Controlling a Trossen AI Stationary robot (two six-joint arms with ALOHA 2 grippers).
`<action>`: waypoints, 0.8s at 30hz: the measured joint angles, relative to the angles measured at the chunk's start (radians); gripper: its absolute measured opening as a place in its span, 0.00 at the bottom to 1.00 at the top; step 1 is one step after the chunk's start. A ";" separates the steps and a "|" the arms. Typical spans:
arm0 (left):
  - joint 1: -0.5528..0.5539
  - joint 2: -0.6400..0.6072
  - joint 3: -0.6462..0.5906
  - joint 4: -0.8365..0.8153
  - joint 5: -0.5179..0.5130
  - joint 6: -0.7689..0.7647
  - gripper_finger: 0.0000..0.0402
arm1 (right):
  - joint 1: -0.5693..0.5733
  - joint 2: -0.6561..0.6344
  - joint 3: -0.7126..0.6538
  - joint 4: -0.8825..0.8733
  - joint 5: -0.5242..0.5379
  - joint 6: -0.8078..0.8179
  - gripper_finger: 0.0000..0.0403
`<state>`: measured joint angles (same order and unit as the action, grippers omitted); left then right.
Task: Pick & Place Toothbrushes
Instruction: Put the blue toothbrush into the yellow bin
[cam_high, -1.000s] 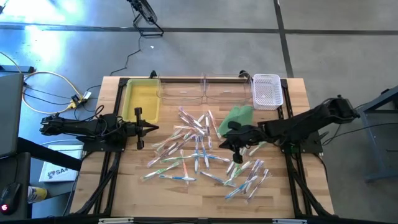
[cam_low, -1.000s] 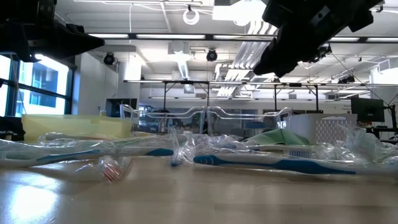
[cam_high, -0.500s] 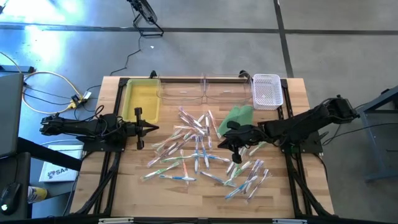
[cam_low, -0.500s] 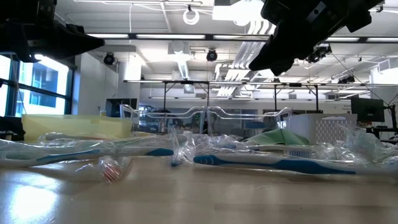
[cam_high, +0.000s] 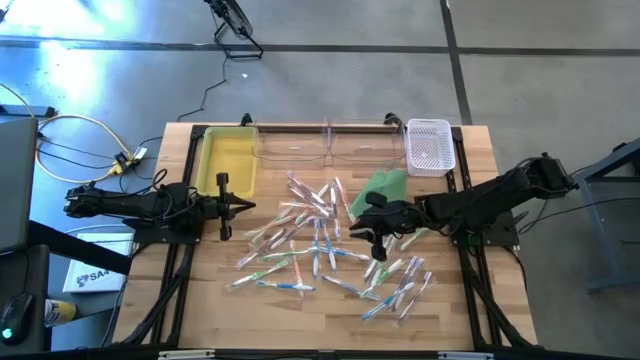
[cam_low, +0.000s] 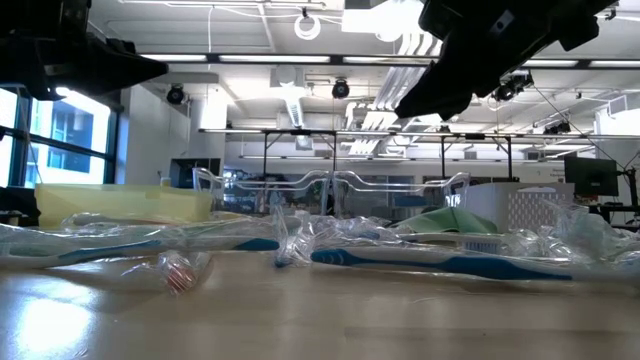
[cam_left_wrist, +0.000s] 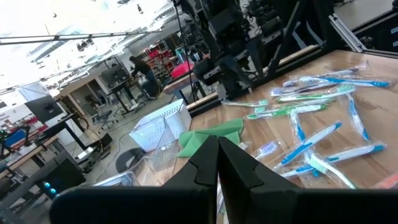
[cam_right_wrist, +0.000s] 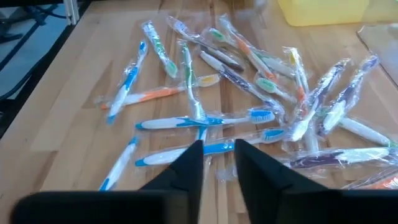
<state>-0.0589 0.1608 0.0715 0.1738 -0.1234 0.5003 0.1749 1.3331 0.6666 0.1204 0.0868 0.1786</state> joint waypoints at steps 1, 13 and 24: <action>0.000 0.000 0.000 0.000 0.000 0.000 0.01 | 0.000 0.000 0.000 0.000 -0.007 0.001 0.28; 0.000 0.000 0.000 0.000 -0.002 0.000 0.01 | 0.016 0.055 0.000 0.020 -0.037 0.084 0.41; 0.000 0.000 0.000 -0.005 -0.001 0.000 0.01 | 0.054 0.241 0.000 0.053 -0.042 0.142 0.38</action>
<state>-0.0589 0.1608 0.0715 0.1692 -0.1246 0.5003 0.2287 1.5742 0.6662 0.1731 0.0444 0.3203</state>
